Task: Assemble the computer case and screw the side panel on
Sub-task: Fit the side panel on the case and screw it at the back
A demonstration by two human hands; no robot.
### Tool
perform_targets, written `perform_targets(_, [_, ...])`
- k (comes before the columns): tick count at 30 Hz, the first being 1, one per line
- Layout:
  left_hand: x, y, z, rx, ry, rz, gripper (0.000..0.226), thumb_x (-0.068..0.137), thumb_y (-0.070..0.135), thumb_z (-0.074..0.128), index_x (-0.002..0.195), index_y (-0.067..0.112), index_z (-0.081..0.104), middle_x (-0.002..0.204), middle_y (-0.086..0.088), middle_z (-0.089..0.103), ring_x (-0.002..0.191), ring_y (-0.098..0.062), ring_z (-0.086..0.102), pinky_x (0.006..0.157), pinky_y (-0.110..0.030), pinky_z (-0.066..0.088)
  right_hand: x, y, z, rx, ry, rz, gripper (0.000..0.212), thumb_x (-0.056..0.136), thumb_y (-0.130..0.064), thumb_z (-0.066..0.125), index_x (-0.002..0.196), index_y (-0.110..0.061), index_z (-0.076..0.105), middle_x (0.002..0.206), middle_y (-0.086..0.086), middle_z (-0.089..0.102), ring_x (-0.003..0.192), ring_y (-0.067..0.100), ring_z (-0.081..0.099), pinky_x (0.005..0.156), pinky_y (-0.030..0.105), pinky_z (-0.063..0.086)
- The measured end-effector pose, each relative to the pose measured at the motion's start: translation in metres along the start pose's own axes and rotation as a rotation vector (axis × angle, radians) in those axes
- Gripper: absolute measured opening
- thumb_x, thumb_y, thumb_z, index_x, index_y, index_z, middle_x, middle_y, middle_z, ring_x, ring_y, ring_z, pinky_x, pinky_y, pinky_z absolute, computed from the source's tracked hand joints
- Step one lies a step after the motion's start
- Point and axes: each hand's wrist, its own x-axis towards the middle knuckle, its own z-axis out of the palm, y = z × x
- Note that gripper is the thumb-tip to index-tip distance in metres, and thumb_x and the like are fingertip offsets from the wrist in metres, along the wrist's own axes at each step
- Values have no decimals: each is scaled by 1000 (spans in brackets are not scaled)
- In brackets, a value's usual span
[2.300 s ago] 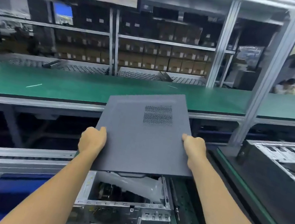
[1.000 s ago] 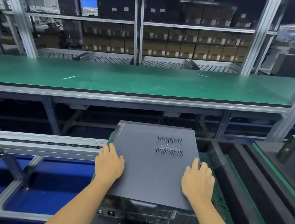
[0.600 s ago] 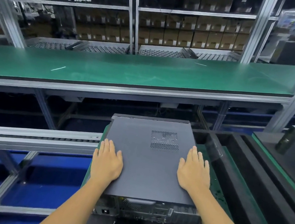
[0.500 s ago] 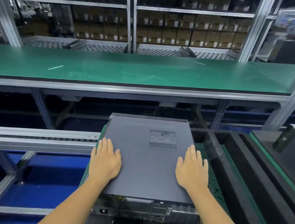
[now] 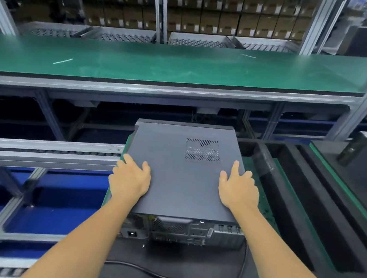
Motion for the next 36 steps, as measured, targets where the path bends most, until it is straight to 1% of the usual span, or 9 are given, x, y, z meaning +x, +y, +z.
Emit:
perform_targets(4, [8, 3, 5, 39, 32, -5, 63, 95, 48, 33, 135, 0, 30, 125, -22, 47, 110, -39, 50, 88, -44, 41, 10, -5, 3, -20, 78, 13, 60, 105, -45, 23, 157, -15, 15, 137, 26, 41, 108, 38, 56, 80, 40, 42])
perform_targets(9, [5, 1, 2, 30, 15, 10, 57, 96, 47, 32, 130, 1, 34, 124, -21, 47, 107, -39, 51, 85, -44, 42, 3, -6, -4, 3, 71, 10, 58, 106, -43, 24, 155, -13, 19, 137, 26, 43, 109, 38, 56, 85, 42, 45])
perform_targets(12, [3, -9, -2, -5, -36, 20, 56, 95, 47, 33, 129, 2, 35, 125, -20, 47, 109, -39, 51, 86, -45, 44, -7, -5, -8, 53, 65, 16, 50, 105, -39, 29, 144, -8, 32, 132, 22, 44, 105, 38, 57, 81, 41, 44])
perform_targets(14, [-2, -19, -3, -59, -55, 37, 54, 95, 46, 34, 128, 4, 37, 125, -17, 49, 108, -37, 52, 85, -45, 43, -15, -2, -7, 80, 69, 6, 46, 104, -39, 30, 138, -8, 35, 131, 20, 44, 106, 38, 56, 80, 41, 43])
perform_targets(16, [-13, -27, -5, -75, -28, 46, 49, 94, 46, 35, 120, 6, 42, 120, -14, 53, 103, -36, 55, 82, -43, 43, -23, 2, -7, 87, 59, 4, 48, 104, -41, 31, 138, -9, 34, 135, 22, 43, 110, 39, 54, 84, 43, 44])
perform_targets(20, [-40, -32, -3, -117, 104, -9, 44, 92, 45, 35, 107, 6, 50, 106, -13, 59, 88, -32, 57, 72, -39, 40, -40, 8, -4, 62, 52, -24, 54, 102, -47, 29, 144, -12, 30, 139, 24, 40, 119, 38, 48, 91, 45, 43])
perform_targets(26, [-57, -44, 4, -148, 185, -24, 54, 90, 56, 28, 90, 7, 52, 91, -10, 58, 76, -27, 51, 68, -37, 36, -64, 18, -1, 29, 59, -76, 73, 99, -59, 28, 155, -14, 18, 148, 26, 31, 126, 37, 43, 94, 41, 42])
perform_targets(33, [-58, -48, 4, -157, 231, 28, 54, 90, 55, 26, 82, 8, 49, 82, -9, 55, 69, -26, 49, 66, -36, 35, -77, 20, 0, 34, 152, -53, 69, 100, -54, 31, 152, -9, 29, 128, 24, 52, 112, 36, 53, 89, 40, 44])
perform_targets(36, [-55, -49, 5, -161, 244, 33, 49, 91, 52, 29, 80, 8, 48, 81, -10, 56, 66, -26, 48, 62, -35, 37, -76, 18, 3, 29, 193, -37, 66, 98, -53, 35, 143, -6, 39, 115, 21, 57, 99, 35, 57, 79, 39, 45])
